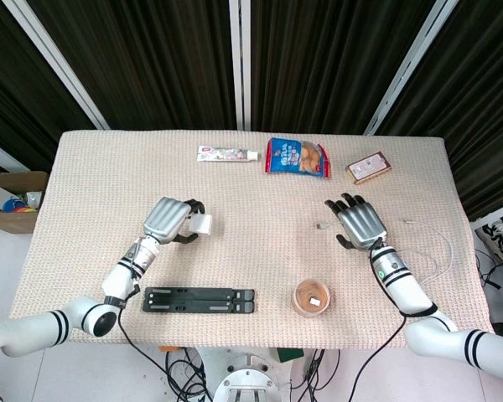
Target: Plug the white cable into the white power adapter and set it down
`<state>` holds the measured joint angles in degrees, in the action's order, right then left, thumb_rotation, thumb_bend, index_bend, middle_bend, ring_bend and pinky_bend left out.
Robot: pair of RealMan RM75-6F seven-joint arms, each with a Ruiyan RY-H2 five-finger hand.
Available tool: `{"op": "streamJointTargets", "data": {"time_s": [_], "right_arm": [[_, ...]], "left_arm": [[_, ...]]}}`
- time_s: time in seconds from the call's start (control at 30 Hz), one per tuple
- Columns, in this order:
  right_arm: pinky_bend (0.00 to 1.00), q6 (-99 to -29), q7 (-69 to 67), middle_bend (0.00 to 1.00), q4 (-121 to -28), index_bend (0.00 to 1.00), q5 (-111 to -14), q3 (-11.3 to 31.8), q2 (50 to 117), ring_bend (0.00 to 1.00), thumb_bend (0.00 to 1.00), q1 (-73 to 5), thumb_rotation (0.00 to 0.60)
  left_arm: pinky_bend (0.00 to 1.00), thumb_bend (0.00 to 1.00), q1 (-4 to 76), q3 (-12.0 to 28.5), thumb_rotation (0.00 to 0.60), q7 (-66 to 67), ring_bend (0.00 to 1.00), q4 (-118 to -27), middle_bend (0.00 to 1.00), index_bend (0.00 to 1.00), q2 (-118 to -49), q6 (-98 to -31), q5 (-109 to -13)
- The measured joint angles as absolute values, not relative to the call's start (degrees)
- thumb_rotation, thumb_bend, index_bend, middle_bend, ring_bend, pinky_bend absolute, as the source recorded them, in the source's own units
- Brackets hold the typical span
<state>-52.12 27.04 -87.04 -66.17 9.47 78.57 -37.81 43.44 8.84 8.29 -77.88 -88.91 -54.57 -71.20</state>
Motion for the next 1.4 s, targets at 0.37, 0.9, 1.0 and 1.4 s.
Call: {"op": "streamJointTargets", "data": {"time_s": [0.37,0.9,1.0,1.4], "right_arm": [[0.28,-51.74,29.89,0.34,-77.46,0.39,-67.03,7.63,85.14,0.14,0.36,-40.27,0.600],[0.28,-52.85,18.09,0.34,-58.48,0.48,-78.37,4.20,94.81,0.14,0.36,-42.27,0.600],[0.28,-53.17,15.86,0.35,-55.97,0.49,-80.05,3.65,95.90,0.14,0.36,-42.54,0.600],[0.28,-53.39,11.81,0.37,-51.53,0.54,-82.28,3.26,97.68,0.14,0.36,-42.82,0.600]], "left_arm": [[0.97,0.41,43.59,9.05,0.600,9.08,0.78,-77.97,0.51,0.57,-89.24,-53.73,-70.15],[0.96,0.41,43.18,9.08,0.599,9.90,0.78,-78.50,0.49,0.57,-88.74,-53.40,-68.95],[0.96,0.41,43.07,9.07,0.599,9.82,0.78,-78.43,0.49,0.57,-88.72,-53.48,-68.97],[0.96,0.41,43.08,9.14,0.600,9.97,0.78,-78.23,0.49,0.57,-88.59,-53.10,-68.68]]}}
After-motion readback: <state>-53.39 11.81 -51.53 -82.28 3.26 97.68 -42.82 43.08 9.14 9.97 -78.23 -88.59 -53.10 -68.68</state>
